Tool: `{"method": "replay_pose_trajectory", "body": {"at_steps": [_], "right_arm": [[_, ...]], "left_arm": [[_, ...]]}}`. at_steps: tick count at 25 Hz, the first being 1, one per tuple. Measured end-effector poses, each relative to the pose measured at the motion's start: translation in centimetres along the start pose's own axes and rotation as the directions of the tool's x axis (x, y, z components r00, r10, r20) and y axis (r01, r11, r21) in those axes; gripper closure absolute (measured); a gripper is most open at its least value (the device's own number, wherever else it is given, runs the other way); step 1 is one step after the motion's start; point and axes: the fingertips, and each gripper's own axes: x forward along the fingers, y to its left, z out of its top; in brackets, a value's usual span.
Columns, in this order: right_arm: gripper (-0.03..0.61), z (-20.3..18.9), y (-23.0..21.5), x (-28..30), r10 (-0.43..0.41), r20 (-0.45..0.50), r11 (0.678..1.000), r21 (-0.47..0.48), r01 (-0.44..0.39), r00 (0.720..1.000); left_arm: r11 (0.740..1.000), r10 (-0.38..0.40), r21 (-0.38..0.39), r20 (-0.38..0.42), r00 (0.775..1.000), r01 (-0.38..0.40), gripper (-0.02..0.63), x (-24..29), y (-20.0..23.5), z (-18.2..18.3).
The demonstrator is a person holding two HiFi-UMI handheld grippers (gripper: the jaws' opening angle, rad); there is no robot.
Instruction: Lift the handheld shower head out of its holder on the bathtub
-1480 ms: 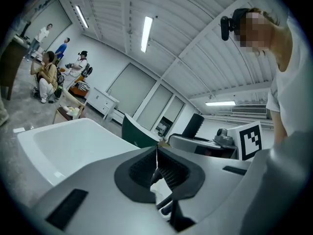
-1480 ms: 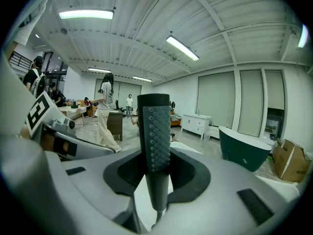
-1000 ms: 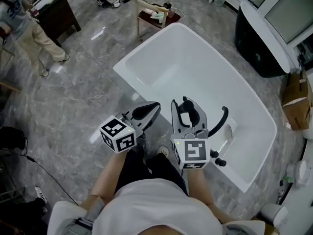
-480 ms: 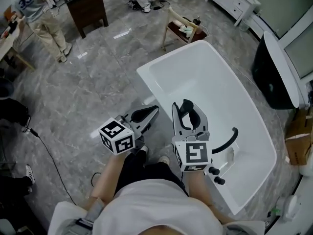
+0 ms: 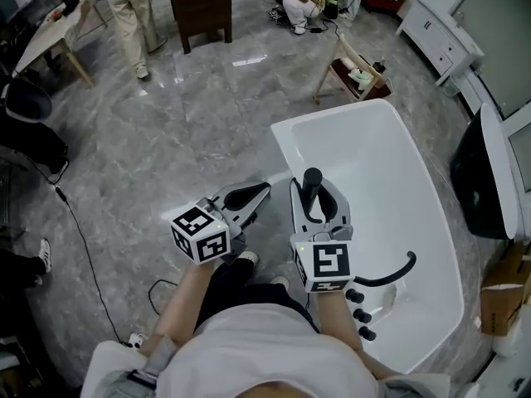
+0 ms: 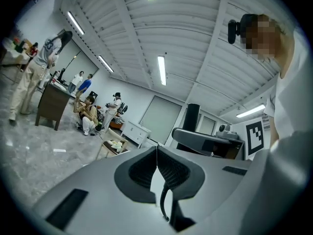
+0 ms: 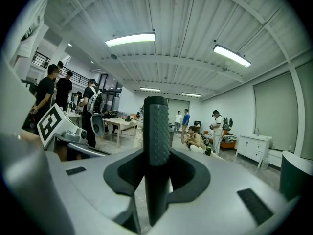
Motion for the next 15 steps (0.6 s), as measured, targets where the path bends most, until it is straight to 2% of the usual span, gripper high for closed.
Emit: {"method": "replay_pose_trajectory", "body": {"at_steps": [15], "right_arm": [[0.454,3.7,8.4,7.1,0.181,0.072,0.983,-0.011,-0.181,0.981]], "left_arm": [[0.99,0.138,0.013,0.07,0.988,-0.139,0.601,-6.7,5.6,3.2]]}}
